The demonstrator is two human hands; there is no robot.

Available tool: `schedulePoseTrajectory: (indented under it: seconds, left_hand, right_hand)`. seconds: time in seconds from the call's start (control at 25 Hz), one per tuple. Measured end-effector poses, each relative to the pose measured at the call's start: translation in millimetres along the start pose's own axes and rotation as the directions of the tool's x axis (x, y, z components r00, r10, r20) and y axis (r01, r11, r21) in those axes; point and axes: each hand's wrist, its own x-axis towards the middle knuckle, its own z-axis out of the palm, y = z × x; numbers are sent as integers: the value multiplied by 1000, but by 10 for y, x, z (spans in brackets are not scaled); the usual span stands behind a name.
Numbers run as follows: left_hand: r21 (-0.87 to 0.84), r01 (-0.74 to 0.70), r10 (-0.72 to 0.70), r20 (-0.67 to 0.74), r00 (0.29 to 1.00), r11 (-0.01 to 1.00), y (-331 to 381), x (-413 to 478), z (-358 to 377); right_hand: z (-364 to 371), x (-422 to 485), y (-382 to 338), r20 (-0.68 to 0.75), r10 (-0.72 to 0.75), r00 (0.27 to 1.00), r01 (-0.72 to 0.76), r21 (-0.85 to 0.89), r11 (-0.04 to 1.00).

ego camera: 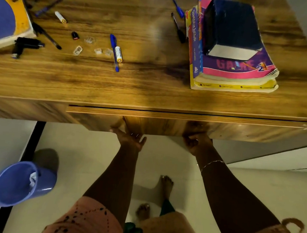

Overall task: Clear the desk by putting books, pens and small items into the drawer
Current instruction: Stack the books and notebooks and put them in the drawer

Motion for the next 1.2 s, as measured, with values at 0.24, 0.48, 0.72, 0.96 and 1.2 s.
schedulePoseTrajectory:
  seconds: [0.24,0.48,0.72,0.96,1.2]
  left_hand:
    - [-36,-18,17,-25,1000,999,-123,-189,-254]
    - [-117,-63,53,-87,995,991,-292,-405,-495]
    - [-144,-109,93,-109,990,984,-490,-634,-732]
    - [-118,-134,115,-159,981,984,-722,-953,-1037]
    - [-110,-188,167,-177,970,976,-959,-1266,-1413]
  right_hand:
    - [-282,-164,144,27,15,1000,-15,-1,1000]
    - [-624,-319,322,37,33,999,-32,-28,999]
    - [-887,-517,480,-4,43,999,-43,-85,995]
    - [-1229,-741,649,-64,75,995,-85,-174,981]
    - [-1669,-949,919,-64,90,994,-100,-166,981]
